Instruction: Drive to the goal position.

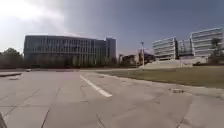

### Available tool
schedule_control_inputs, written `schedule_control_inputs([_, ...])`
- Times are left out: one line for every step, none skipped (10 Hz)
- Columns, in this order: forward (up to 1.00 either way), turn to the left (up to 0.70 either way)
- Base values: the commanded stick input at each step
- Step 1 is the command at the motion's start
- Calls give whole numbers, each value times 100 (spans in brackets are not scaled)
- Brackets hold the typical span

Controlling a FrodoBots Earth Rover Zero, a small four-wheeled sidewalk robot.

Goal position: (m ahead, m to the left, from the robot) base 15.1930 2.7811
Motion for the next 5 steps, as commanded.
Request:
schedule_control_inputs([70,7])
schedule_control_inputs([70,0])
schedule_control_inputs([70,0])
schedule_control_inputs([70,0])
schedule_control_inputs([70,0])
